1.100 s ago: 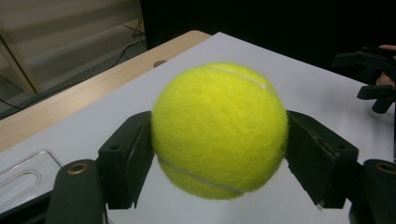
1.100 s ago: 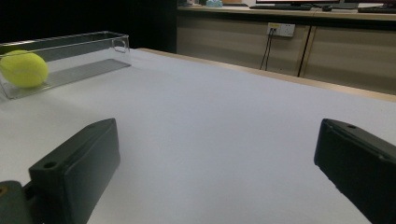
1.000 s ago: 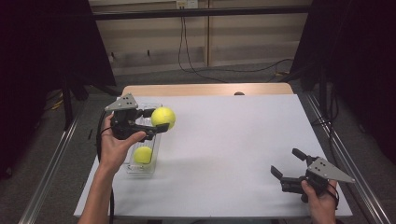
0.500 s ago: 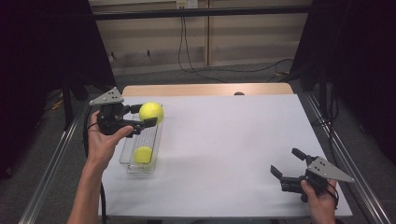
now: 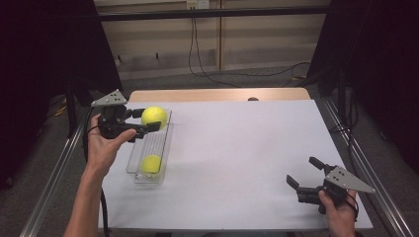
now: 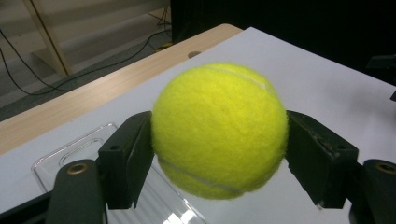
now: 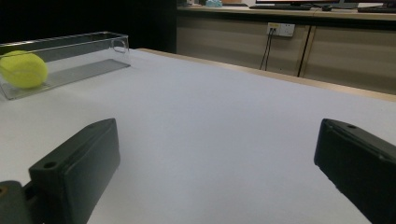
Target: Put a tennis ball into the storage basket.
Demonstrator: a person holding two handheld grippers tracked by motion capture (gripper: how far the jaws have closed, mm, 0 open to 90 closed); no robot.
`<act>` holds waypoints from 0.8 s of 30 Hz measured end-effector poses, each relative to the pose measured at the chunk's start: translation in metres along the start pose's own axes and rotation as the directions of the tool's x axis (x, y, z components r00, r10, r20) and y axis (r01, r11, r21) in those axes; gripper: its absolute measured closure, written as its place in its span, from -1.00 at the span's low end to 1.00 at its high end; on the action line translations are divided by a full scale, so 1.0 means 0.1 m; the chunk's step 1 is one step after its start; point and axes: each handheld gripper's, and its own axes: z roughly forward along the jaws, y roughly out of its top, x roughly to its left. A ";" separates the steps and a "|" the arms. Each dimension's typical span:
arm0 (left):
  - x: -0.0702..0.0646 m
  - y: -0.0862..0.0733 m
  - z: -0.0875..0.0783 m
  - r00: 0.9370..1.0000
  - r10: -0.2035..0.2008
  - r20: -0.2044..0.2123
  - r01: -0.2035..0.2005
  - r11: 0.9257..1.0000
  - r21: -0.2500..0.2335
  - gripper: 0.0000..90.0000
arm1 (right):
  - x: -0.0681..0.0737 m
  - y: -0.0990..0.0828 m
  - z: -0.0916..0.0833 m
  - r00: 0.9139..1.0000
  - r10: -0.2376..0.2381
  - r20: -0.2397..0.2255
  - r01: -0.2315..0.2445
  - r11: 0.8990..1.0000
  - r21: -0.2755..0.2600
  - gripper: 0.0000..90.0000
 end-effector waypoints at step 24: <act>0.26 0.02 -0.01 0.997 -0.027 -0.068 0.035 0.993 0.109 -0.40 | 0.00 0.00 0.01 1.000 -0.003 0.000 0.003 1.000 0.002 -1.00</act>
